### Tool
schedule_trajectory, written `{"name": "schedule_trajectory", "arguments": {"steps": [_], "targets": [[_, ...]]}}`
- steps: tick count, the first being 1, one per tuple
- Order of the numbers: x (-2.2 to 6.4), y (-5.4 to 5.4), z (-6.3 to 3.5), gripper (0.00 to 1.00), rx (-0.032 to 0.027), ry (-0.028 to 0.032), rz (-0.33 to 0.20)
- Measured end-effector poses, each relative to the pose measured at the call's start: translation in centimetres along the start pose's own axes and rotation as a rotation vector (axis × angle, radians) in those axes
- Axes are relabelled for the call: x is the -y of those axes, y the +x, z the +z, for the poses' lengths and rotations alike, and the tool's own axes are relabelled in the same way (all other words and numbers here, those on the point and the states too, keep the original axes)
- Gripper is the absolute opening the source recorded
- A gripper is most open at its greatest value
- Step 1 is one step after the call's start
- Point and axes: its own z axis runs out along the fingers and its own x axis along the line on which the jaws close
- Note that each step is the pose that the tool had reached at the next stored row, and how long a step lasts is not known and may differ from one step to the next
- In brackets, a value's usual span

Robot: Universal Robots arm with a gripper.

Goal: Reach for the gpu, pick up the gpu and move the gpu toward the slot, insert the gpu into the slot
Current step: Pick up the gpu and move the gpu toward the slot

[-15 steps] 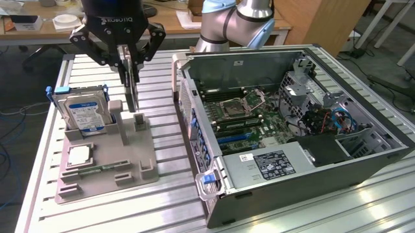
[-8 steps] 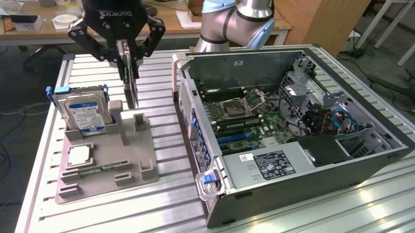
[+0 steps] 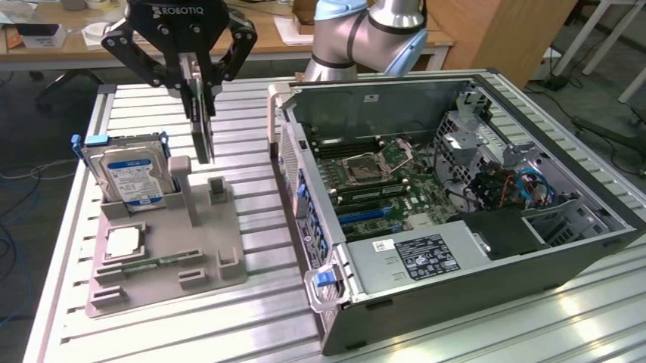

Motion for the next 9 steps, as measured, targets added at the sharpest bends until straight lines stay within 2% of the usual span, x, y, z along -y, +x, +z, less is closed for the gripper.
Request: {"name": "schedule_trajectory", "arguments": {"steps": [9], "targets": [[0.0,-0.71,0.01,0.27,-0.0001,0.0,0.0]]}}
